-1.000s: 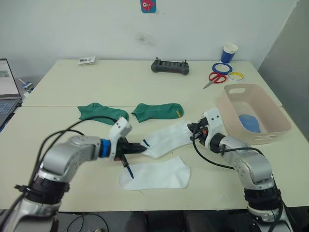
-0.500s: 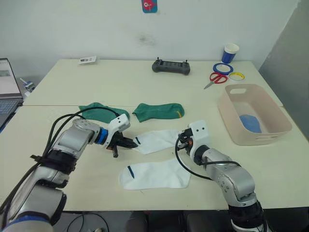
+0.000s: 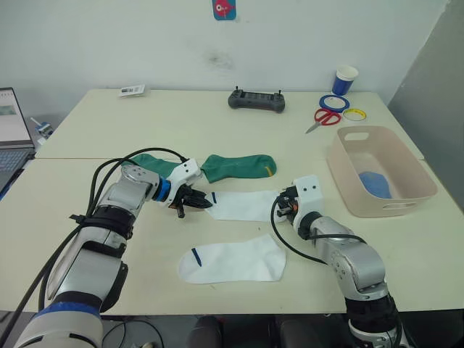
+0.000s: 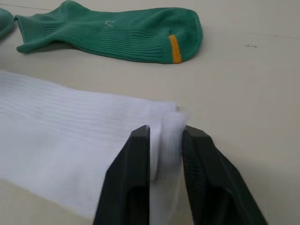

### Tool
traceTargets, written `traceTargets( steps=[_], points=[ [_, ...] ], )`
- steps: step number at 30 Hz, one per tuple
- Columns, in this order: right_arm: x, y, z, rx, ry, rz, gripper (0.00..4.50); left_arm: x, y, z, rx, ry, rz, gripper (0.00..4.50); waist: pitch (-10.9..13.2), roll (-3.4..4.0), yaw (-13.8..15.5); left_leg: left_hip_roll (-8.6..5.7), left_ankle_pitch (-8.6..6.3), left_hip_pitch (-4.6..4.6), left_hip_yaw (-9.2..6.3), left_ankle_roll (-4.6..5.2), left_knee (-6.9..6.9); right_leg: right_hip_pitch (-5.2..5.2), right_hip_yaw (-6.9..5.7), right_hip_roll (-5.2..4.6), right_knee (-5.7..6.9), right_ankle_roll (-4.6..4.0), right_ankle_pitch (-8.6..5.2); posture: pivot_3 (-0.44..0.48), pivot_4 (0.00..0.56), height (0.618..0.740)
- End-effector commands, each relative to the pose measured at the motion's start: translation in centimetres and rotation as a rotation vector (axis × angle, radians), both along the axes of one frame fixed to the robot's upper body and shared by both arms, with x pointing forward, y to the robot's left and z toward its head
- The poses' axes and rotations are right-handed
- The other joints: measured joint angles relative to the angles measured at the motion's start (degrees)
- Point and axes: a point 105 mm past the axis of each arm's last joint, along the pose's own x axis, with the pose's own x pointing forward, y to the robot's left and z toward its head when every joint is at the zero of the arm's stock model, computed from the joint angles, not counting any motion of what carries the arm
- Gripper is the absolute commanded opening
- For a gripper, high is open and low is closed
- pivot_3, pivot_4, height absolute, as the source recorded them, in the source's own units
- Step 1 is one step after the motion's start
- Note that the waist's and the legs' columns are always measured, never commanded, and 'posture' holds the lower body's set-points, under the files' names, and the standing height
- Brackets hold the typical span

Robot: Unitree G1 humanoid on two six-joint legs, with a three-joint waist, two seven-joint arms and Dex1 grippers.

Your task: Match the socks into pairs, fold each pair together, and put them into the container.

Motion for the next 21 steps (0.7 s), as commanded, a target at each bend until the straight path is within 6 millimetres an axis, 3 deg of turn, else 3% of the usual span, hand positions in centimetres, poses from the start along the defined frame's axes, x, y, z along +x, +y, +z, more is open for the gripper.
traceTargets(
  steps=[1, 7, 9, 15, 18, 21],
  points=[
    [-0.1, -0.5, 2.0, -0.005, -0.093, -0.022, 2.44, 0.4, 1.2, 1.5, 0.002, -0.071, 0.035, 2.15, 0.0, 0.0, -0.15, 0.0, 0.0, 0.0, 0.0, 0.0, -0.01, -0.01, 0.0, 0.0, 0.0, 0.0, 0.0, 0.0, 0.15, 0.74],
    [-1.0, -1.3, 3.0, -0.009, -0.152, -0.018, 4.47, 0.4, 3.4, 3.3, -0.056, -0.128, 0.164, 3.99, 0.0, 0.0, -0.97, 0.02, 0.0, -0.09, -0.06, 0.01, -0.04, -0.06, -0.02, 0.01, -0.02, -0.25, 0.14, 0.0, 0.15, 0.74],
    [-1.5, -1.4, 3.2, -0.012, -0.17, -0.002, 4.5, 0.0, 3.9, 3.8, -0.092, -0.133, 0.213, 4.47, 0.0, 0.0, -1.16, 0.03, -0.01, -0.1, -0.07, 0.01, -0.04, -0.06, -0.03, 0.01, -0.03, -0.25, 0.14, 0.0, 0.15, 0.74],
    [-2.9, -0.7, 3.7, -0.003, -0.202, 0.091, 4.5, -2.3, 3.6, 5.1, -0.308, -0.087, 0.326, 4.47, 0.0, 0.0, -1.24, 0.06, -0.01, -0.12, -0.11, 0.01, -0.05, -0.07, -0.07, -0.01, -0.03, -0.25, 0.14, 0.0, 0.15, 0.74],
    [-3.6, 0.0, 3.7, -0.015, -0.21, 0.154, 4.5, -3.8, 2.9, 4.2, -0.347, -0.076, 0.368, 4.47, 0.0, 0.0, -1.23, 0.08, -0.01, -0.11, -0.13, 0.0, -0.04, -0.05, -0.08, -0.03, -0.04, -0.24, 0.14, 0.0, 0.15, 0.74],
    [-3.8, 0.4, 3.5, -0.029, -0.212, 0.183, 4.5, -4.1, 2.6, 3.0, -0.343, -0.101, 0.45, 4.47, 0.0, 0.0, -1.13, 0.08, 0.0, -0.09, -0.14, 0.0, -0.03, -0.03, -0.09, -0.03, -0.04, -0.24, 0.14, 0.0, 0.15, 0.74]
  ],
)
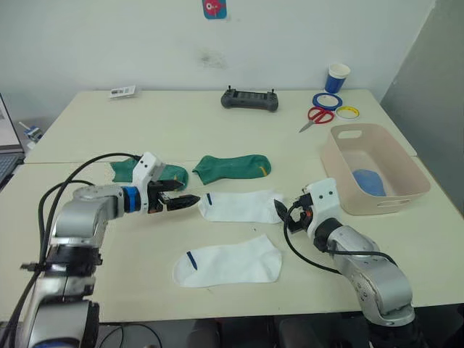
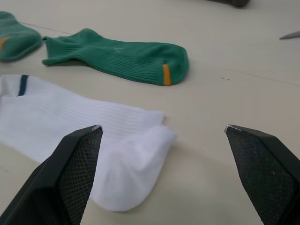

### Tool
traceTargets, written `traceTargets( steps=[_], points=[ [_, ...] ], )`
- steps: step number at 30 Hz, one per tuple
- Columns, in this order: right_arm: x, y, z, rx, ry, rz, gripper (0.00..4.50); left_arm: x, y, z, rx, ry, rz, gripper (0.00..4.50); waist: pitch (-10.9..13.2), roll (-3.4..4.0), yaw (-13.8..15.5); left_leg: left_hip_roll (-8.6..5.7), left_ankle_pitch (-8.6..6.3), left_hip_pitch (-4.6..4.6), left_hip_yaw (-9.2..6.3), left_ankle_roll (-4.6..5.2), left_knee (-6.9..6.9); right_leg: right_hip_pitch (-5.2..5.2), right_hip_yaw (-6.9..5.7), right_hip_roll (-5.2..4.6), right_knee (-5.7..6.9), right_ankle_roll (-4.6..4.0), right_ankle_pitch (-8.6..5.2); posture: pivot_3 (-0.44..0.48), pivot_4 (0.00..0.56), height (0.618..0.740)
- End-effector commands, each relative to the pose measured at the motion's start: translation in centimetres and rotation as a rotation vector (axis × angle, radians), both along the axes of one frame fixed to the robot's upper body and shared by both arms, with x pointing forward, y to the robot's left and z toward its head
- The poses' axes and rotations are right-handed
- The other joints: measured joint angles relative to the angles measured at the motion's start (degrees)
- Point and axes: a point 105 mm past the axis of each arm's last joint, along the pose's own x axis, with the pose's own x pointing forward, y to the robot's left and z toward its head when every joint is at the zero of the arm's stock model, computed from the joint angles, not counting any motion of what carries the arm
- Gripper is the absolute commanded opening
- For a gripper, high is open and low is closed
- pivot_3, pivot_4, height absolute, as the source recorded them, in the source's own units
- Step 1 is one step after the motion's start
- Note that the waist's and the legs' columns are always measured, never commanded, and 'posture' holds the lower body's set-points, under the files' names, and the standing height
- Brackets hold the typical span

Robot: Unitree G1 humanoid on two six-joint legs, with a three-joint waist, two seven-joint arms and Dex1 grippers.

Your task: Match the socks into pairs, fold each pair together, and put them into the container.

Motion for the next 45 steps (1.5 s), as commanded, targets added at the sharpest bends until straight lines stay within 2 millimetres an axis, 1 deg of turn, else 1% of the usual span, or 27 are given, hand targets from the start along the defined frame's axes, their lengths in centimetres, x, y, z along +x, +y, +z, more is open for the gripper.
traceTargets(
  steps=[1, 4, 7, 10, 14, 18, 21, 22, 23, 28, 31, 33, 35, 40, 42, 45],
  points=[
    [-0.8, 1.0, 1.3, 0.011, -0.064, 0.062, 4.5, 0.1, -0.3, 0.3, -0.004, -0.065, 0.104, 4.47, 0.0, 0.0, 0.12, 0.0, 0.0, 0.0, 0.0, 0.0, 0.01, 0.0, -0.01, 0.0, 0.0, 0.01, 0.0, 0.0, 0.15, 0.74],
    [-1.0, 1.2, 1.5, 0.01, -0.077, 0.083, 4.5, 0.1, -0.7, -0.9, 0.012, -0.086, 0.174, 4.47, 0.0, 0.0, 0.33, -0.01, 0.02, 0.01, -0.04, -0.04, 0.04, 0.01, -0.02, 0.0, 0.01, 0.03, 0.0, 0.0, 0.15, 0.74],
    [-0.9, 1.1, 1.5, 0.003, -0.081, 0.078, 4.5, 0.2, -1.2, -1.9, 0.013, -0.084, 0.225, 4.47, -0.01, -0.02, 0.48, -0.03, 0.05, 0.05, -0.01, -0.08, 0.04, 0.05, 0.01, -0.01, 0.01, 0.07, 0.03, 0.0, 0.15, 0.74],
    [-0.4, 0.2, 1.3, -0.004, -0.072, 0.034, 4.5, -0.2, -2.7, -2.8, -0.006, -0.064, 0.208, 3.85, -0.01, -0.02, 0.57, -0.03, 0.06, 0.07, 0.01, -0.1, 0.04, 0.05, 0.02, -0.01, 0.01, 0.06, 0.05, 0.0, 0.15, 0.74],
    [0.2, -0.7, 0.8, -0.014, -0.052, -0.016, 4.5, 0.1, -3.2, -3.3, -0.004, -0.059, 0.225, 2.62, -0.02, -0.03, 0.97, -0.03, 0.06, 0.07, 0.0, -0.11, 0.03, 0.05, 0.01, -0.01, 0.0, 0.03, 0.07, 0.0, 0.15, 0.74],
    [1.1, -1.9, -0.1, -0.011, -0.008, -0.081, 4.5, 0.1, -3.9, -3.3, -0.01, -0.054, 0.206, 1.39, -0.02, -0.03, 1.22, -0.04, 0.07, 0.09, 0.04, -0.12, 0.03, 0.05, 0.04, 0.0, 0.0, 0.01, 0.08, 0.0, 0.15, 0.74],
    [1.5, -2.3, -0.6, 0.014, 0.03, -0.099, 4.5, 0.2, -4.0, -3.4, -0.01, -0.051, 0.204, 0.52, -0.02, -0.03, 1.28, -0.04, 0.07, 0.09, 0.05, -0.12, 0.03, 0.05, 0.04, 0.0, 0.0, 0.0, 0.09, 0.0, 0.15, 0.74],
    [1.6, -2.2, -0.8, 0.024, 0.044, -0.097, 4.5, 0.2, -4.1, -3.4, -0.01, -0.05, 0.202, 0.16, -0.02, -0.03, 1.28, -0.04, 0.07, 0.09, 0.04, -0.12, 0.03, 0.05, 0.04, 0.0, 0.0, 0.0, 0.09, 0.0, 0.15, 0.74],
    [1.6, -2.1, -1.0, 0.029, 0.053, -0.094, 4.5, 0.2, -4.1, -3.4, -0.01, -0.049, 0.201, 0.04, -0.02, -0.03, 1.28, -0.04, 0.07, 0.09, 0.05, -0.12, 0.02, 0.05, 0.04, 0.0, 0.0, -0.01, 0.09, 0.0, 0.15, 0.74],
    [2.9, -1.0, -1.6, 0.08, 0.095, -0.072, 4.5, 0.4, -4.0, -3.1, -0.012, -0.058, 0.197, 0.04, -0.02, -0.03, 1.21, -0.04, 0.07, 0.12, 0.07, -0.12, 0.02, 0.05, 0.05, 0.0, 0.01, -0.01, 0.09, 0.0, 0.15, 0.74],
    [3.6, -0.5, -2.0, 0.101, 0.112, -0.064, 4.0, 0.4, -3.7, -3.0, -0.014, -0.06, 0.199, 0.0, -0.02, -0.03, 1.23, -0.03, 0.07, 0.12, 0.06, -0.12, 0.02, 0.05, 0.05, 0.01, 0.01, -0.04, 0.11, 0.0, 0.15, 0.74],
    [3.7, -0.1, -2.7, 0.098, 0.146, -0.044, 3.3, 0.4, -3.5, -3.0, -0.016, -0.062, 0.2, 0.0, -0.02, -0.03, 1.24, -0.04, 0.07, 0.11, 0.07, -0.12, 0.01, 0.05, 0.06, 0.01, 0.0, -0.07, 0.12, 0.0, 0.15, 0.74],
    [3.9, -0.2, -3.0, 0.08, 0.151, -0.051, 2.55, 0.4, -3.4, -2.9, -0.018, -0.065, 0.2, 0.0, -0.02, -0.03, 1.25, -0.04, 0.07, 0.11, 0.08, -0.12, 0.0, 0.05, 0.06, 0.0, -0.01, -0.07, 0.13, 0.0, 0.15, 0.74],
    [3.8, -0.2, -2.1, 0.089, 0.107, -0.04, 0.72, 0.5, -3.2, -2.3, -0.038, -0.085, 0.198, 0.0, -0.02, -0.02, 1.24, -0.03, 0.07, 0.11, 0.08, -0.12, -0.01, 0.04, 0.05, 0.0, -0.01, -0.07, 0.13, 0.0, 0.15, 0.74],
    [3.8, -0.2, -1.4, 0.099, 0.073, -0.04, 0.04, 0.5, -3.2, -2.1, -0.049, -0.09, 0.19, 0.0, -0.02, -0.02, 1.24, -0.03, 0.07, 0.11, 0.07, -0.12, -0.01, 0.04, 0.05, 0.0, -0.01, -0.06, 0.12, 0.0, 0.15, 0.74],
    [3.4, 0.0, -0.3, 0.115, 0.033, -0.021, 0.04, 0.3, -3.2, -1.3, -0.077, -0.102, 0.175, 0.0, -0.02, -0.02, 1.23, -0.03, 0.07, 0.11, 0.08, -0.12, 0.0, 0.04, 0.06, 0.0, -0.01, -0.05, 0.12, 0.0, 0.15, 0.74]
  ],
)
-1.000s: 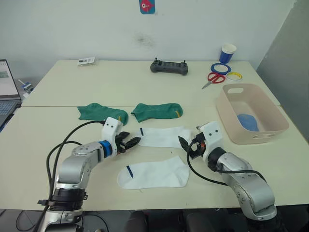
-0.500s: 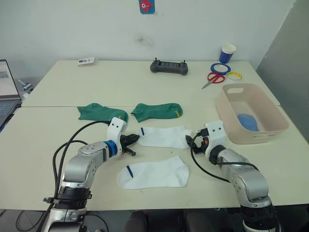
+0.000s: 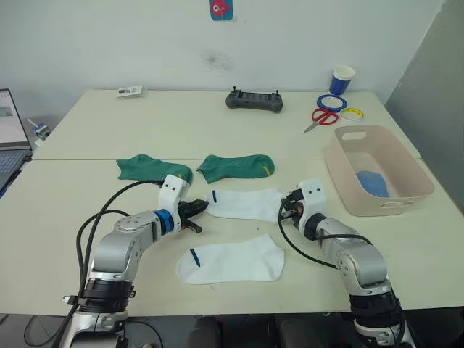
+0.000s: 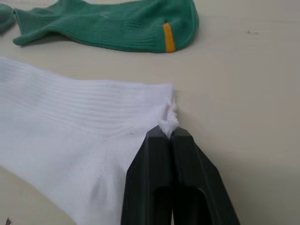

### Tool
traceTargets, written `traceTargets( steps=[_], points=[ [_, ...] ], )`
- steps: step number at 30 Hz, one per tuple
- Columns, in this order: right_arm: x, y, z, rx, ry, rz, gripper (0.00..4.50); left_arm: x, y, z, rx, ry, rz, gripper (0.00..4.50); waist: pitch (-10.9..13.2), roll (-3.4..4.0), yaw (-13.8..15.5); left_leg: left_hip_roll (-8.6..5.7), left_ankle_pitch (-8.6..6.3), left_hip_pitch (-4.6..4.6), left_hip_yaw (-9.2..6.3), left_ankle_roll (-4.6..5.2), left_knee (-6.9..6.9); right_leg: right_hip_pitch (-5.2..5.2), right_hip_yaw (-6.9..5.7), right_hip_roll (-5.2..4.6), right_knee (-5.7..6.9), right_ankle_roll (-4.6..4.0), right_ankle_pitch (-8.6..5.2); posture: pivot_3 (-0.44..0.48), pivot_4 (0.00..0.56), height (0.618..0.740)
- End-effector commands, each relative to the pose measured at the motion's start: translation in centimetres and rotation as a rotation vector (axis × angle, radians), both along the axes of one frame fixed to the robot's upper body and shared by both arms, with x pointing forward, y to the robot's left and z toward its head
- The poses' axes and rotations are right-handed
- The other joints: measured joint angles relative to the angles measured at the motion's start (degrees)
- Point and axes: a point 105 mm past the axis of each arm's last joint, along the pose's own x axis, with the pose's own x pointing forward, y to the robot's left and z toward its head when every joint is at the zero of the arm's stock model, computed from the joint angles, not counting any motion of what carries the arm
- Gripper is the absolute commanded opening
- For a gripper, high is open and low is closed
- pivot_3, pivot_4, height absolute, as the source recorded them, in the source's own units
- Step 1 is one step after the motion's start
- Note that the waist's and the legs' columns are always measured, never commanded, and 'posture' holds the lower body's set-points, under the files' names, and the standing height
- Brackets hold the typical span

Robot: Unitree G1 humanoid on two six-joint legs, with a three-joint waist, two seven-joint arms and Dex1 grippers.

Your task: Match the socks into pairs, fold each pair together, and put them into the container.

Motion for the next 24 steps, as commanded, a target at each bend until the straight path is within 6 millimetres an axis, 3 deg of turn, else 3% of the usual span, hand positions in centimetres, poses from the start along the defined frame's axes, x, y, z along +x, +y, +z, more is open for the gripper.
traceTargets(
  steps=[1, 7, 13, 18, 24],
  points=[
    [-0.7, 0.4, 3.0, 0.038, -0.118, 0.036, 0.04, 0.0, 0.1, 2.8, -0.043, -0.082, -0.031, 0.0, 0.0, 0.0, 0.0, 0.0, 0.0, 0.0, 0.0, 0.0, 0.0, 0.0, 0.0, 0.0, 0.0, 0.0, 0.0, 0.0, 0.15, 0.74],
    [-3.4, 1.1, 5.2, 0.09, -0.166, 0.116, 0.04, -1.8, 1.0, 5.7, -0.104, -0.101, -0.088, 0.0, 0.0, 0.0, -0.07, 0.03, -0.01, -0.02, -0.02, 0.0, -0.04, -0.01, -0.02, 0.0, -0.02, 0.02, -0.01, 0.0, 0.15, 0.74],
    [-7.6, 2.5, 5.8, 0.194, -0.072, 0.29, 0.04, -6.0, 2.4, 7.9, -0.163, -0.001, -0.176, 0.0, 0.01, 0.01, -0.42, 0.08, -0.01, 0.0, -0.04, 0.0, -0.06, -0.01, -0.03, 0.01, -0.03, 0.23, -0.16, 0.0, 0.15, 0.74],
    [-10.0, 3.0, 4.5, 0.218, 0.045, 0.331, 0.04, -10.2, 2.9, 6.8, -0.16, 0.143, -0.227, 0.0, 0.01, 0.02, -0.84, 0.13, -0.01, 0.03, 0.01, 0.0, -0.07, 0.0, 0.0, 0.01, -0.05, 0.22, -0.2, 0.0, 0.15, 0.74],
    [-11.0, 2.8, 3.3, 0.17, 0.101, 0.321, 0.04, -12.3, 3.6, 3.7, -0.148, 0.232, -0.153, 0.0, 0.02, 0.02, -0.89, 0.15, -0.01, 0.14, 0.08, -0.01, -0.06, 0.03, 0.03, 0.0, -0.04, 0.08, -0.24, 0.0, 0.15, 0.74]
  ],
)
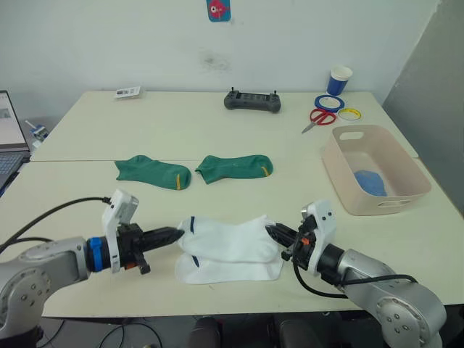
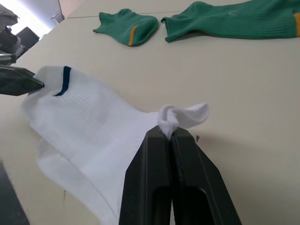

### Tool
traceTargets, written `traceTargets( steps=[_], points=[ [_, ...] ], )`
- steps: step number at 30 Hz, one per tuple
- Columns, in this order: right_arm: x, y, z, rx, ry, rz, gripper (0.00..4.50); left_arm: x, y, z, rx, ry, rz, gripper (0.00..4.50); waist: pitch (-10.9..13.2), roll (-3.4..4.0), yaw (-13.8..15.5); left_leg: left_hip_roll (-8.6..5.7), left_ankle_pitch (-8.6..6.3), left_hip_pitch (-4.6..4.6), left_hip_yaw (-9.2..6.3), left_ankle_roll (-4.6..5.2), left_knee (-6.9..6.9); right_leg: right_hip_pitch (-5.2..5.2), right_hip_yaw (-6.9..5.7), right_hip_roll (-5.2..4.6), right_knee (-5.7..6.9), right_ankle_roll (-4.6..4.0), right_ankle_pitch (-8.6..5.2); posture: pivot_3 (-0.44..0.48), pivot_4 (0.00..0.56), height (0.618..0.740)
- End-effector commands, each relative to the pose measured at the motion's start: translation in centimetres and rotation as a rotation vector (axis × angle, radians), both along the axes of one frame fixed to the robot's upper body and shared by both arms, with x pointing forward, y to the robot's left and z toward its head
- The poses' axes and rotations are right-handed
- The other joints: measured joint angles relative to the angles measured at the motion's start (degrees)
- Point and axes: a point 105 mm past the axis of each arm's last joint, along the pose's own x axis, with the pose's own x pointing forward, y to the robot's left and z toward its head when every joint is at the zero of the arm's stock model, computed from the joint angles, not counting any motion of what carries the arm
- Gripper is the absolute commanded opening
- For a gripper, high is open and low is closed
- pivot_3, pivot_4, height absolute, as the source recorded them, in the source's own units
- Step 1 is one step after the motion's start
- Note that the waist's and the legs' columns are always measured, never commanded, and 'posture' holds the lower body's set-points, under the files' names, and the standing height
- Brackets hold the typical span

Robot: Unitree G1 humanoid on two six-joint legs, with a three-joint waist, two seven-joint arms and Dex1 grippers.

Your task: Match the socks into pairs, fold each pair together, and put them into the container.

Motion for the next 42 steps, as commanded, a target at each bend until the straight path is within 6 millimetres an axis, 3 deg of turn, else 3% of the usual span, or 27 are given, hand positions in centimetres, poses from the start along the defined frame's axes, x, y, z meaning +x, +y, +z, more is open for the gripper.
traceTargets(
  steps=[1, 6, 12, 28, 30, 33, 39, 41, 42],
  points=[
    [-0.4, -0.1, 0.3, -0.029, -0.025, -0.005, 0.04, -0.7, 0.0, -0.8, 0.023, -0.015, 0.029, 0.0, 0.0, 0.0, -0.01, 0.01, 0.0, 0.02, 0.03, 0.0, 0.0, 0.0, 0.02, 0.0, 0.0, -0.02, -0.01, 0.0, 0.15, 0.74],
    [-0.7, -0.3, -1.1, -0.083, 0.001, -0.012, 0.04, -0.9, -0.6, -3.0, 0.035, 0.01, 0.049, 0.0, -0.01, -0.01, 0.16, 0.0, -0.01, 0.02, 0.1, -0.01, -0.02, -0.02, 0.07, -0.01, -0.03, -0.06, -0.04, 0.0, 0.15, 0.74],
    [-0.8, -0.9, -2.2, -0.138, 0.011, -0.029, 0.04, -0.8, -1.2, -3.7, 0.055, 0.014, 0.004, 0.0, -0.02, -0.03, 0.16, 0.0, -0.01, 0.01, 0.16, -0.01, -0.03, -0.02, 0.11, 0.0, -0.06, -0.06, -0.04, 0.0, 0.15, 0.74],
    [-0.7, -0.7, -2.4, -0.161, 0.001, -0.044, 0.04, -1.6, -0.9, -5.6, 0.102, 0.007, -0.033, 0.0, -0.01, -0.03, 0.12, 0.1, -0.02, 0.0, 0.23, -0.02, -0.11, -0.06, 0.1, 0.01, -0.09, -0.3, -0.19, 0.0, 0.15, 0.74],
    [-0.6, -0.9, -1.9, -0.15, -0.022, -0.054, 0.51, -1.8, -0.8, -5.4, 0.102, -0.022, -0.046, 0.0, -0.01, -0.03, 0.13, 0.16, -0.02, 0.01, 0.26, -0.02, -0.11, -0.06, 0.1, 0.01, -0.09, -0.31, -0.19, 0.0, 0.15, 0.74],
    [-0.9, -0.8, -1.2, -0.148, -0.069, -0.038, 1.45, -2.2, 0.0, -4.5, 0.115, -0.073, -0.064, 0.68, -0.01, -0.03, 0.11, 0.44, -0.02, 0.01, 0.37, -0.02, -0.12, -0.09, 0.1, 0.07, -0.11, -0.32, -0.2, 0.0, 0.15, 0.74],
    [-1.1, -1.5, -0.4, -0.133, -0.128, -0.064, 3.6, -2.0, 2.4, -2.4, 0.122, -0.096, -0.043, 2.55, -0.01, -0.04, 0.17, 0.59, -0.02, 0.0, 0.45, -0.02, -0.2, -0.1, -0.06, 0.08, -0.12, -0.53, -0.32, 0.0, 0.15, 0.74],
    [-0.7, -2.0, -0.7, -0.144, -0.135, -0.1, 4.35, -1.4, 3.0, -2.5, 0.142, -0.106, -0.019, 3.19, 0.01, 0.0, 0.15, 0.61, -0.02, 0.01, 0.47, -0.02, -0.23, -0.1, -0.09, 0.08, -0.12, -0.55, -0.33, 0.0, 0.15, 0.74],
    [-0.5, -2.2, -0.9, -0.15, -0.135, -0.113, 4.5, -1.2, 3.0, -2.7, 0.148, -0.108, -0.016, 3.51, 0.01, 0.01, 0.14, 0.6, -0.02, 0.02, 0.5, -0.02, -0.23, -0.1, -0.08, 0.09, -0.12, -0.55, -0.33, 0.0, 0.15, 0.74]
  ],
)
